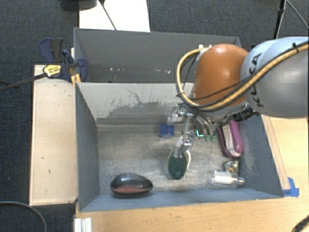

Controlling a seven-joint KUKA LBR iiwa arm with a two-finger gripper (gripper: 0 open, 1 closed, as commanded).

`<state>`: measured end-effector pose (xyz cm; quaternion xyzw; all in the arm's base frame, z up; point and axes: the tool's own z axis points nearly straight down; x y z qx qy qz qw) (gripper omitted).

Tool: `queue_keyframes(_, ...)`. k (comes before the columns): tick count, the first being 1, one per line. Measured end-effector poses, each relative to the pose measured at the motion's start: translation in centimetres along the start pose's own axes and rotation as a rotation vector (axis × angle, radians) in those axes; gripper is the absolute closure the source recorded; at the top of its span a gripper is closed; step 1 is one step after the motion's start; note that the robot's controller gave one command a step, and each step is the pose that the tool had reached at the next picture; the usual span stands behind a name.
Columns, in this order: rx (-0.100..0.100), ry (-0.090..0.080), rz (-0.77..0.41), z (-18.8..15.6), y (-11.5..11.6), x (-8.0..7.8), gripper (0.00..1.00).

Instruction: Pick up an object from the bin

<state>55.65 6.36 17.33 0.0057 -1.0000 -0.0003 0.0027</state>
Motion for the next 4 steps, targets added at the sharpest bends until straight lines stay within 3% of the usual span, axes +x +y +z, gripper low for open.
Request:
queue_keyframes(1,0.004,-0.004,-0.021,8.4,-5.2,3.1,0.00)
queue_keyframes(2,-0.001,-0.005,0.403,7.8,-4.4,7.9,0.00)
queue_keyframes(3,-0.001,-0.008,0.404,7.8,-4.5,7.7,1.00)
queue_keyframes(4,-0.003,-0.016,0.396,-9.9,-5.4,6.8,1.00)
